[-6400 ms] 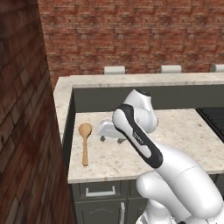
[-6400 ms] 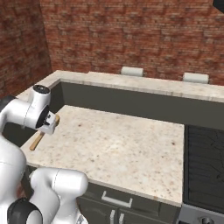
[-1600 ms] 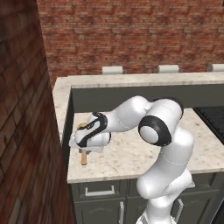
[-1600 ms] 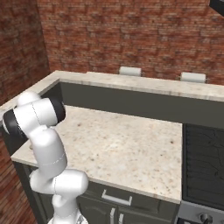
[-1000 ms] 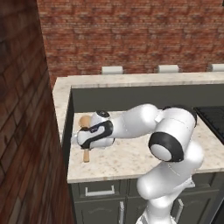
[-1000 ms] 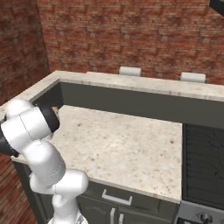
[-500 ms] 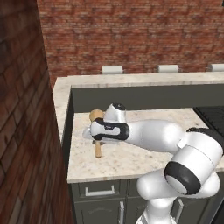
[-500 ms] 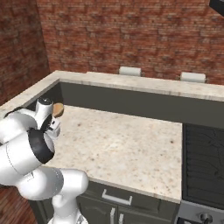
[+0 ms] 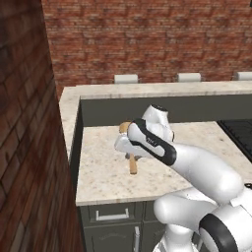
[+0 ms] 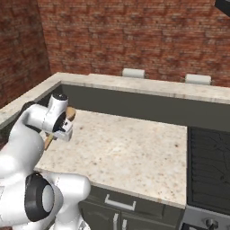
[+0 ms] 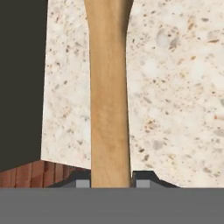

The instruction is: Organize the utensils by type. Pick up the wooden spoons from the counter and place them in the open cabinet. Then pick up the metallic utensils from the counter and place them in the open drawer.

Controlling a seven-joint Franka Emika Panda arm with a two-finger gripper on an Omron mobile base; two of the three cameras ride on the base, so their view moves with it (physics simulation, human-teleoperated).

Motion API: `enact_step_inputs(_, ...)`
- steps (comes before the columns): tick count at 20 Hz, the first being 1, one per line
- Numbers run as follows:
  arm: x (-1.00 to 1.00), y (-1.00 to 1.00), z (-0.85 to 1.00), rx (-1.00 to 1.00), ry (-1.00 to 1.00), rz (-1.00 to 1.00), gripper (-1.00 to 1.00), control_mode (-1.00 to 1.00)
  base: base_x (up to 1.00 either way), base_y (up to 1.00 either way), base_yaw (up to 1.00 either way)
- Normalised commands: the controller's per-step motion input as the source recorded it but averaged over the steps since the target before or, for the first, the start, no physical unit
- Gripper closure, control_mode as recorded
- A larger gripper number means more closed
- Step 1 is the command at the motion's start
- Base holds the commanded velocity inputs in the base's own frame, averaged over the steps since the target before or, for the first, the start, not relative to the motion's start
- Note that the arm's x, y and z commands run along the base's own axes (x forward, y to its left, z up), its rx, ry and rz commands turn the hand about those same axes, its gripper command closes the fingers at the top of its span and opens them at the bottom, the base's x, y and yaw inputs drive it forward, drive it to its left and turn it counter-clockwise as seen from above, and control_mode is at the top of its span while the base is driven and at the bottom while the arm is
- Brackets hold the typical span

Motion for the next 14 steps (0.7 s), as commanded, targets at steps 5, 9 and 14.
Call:
enact_step_inputs(5,-0.35,-0.62,0.73,-0.2,0.16,0.03,1.0,-1.0,0.0,0.0,0.0)
enact_step_inputs(9,-0.27,-0.69,0.72,-0.17,0.03,0.05,1.0,-1.0,0.0,0.0,0.0)
enact_step_inputs(14,-0.16,-0.76,0.56,-0.1,0.0,0.11,1.0,-1.0,0.0,0.0,0.0)
